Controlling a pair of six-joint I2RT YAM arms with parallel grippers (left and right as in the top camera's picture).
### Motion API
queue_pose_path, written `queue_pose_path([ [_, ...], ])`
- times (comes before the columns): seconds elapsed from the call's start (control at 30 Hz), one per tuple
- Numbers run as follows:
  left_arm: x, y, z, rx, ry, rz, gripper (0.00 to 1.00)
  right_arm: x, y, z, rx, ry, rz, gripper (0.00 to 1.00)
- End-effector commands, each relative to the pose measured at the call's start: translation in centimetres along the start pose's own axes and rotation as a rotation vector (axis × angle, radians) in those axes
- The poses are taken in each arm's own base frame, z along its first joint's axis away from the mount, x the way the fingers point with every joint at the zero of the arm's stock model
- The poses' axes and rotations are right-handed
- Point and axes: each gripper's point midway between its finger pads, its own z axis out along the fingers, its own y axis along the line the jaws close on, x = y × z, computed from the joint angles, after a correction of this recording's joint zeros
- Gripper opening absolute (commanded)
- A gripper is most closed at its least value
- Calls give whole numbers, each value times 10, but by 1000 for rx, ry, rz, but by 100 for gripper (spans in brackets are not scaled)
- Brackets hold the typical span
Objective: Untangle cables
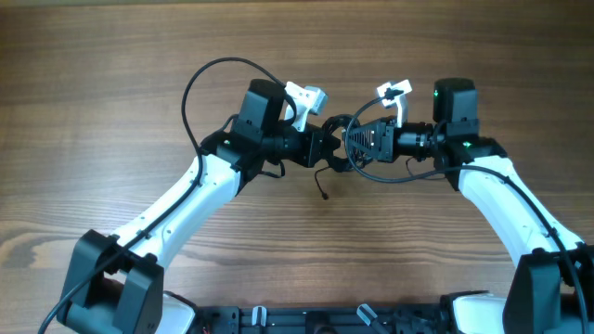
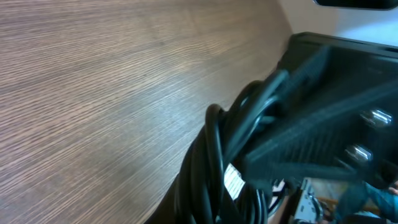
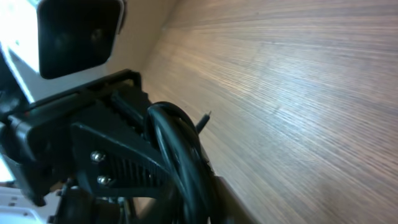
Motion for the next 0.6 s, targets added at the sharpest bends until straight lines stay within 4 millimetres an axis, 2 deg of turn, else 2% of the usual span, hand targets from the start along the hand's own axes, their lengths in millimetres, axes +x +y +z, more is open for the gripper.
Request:
queue_pose_path([
  [0.0,-11,13,-4,-89,-53,-65,4,-6,-16,-2,103,-23,5,62],
  [0.03,-16,27,-7,-163,-91,-149,4,-7,-17,-3,109,-27,5,100],
  [0.1,-26,56,-16,-315,-205,-374,4,-8,-21,-5,125,-35,41,100],
  [0.13,-35,82,-29,-418,-374,-699,4,-9,-26,-5,154,-45,88,100],
  [0.3,-38,96,-39,-424,-600,-1157,4,0,-19,5,149,-8,83,100],
  [0.4,-22,100,-38,-407,-647,-1449,4,2,-21,16,209,4,26,100],
  [0.5,-2,106,-40,-417,-697,-1742,4,-5,-3,36,194,-10,-119,100],
  [0.57,-3,104,-39,-375,-717,-1846,4,-14,-8,45,292,-51,-192,100],
])
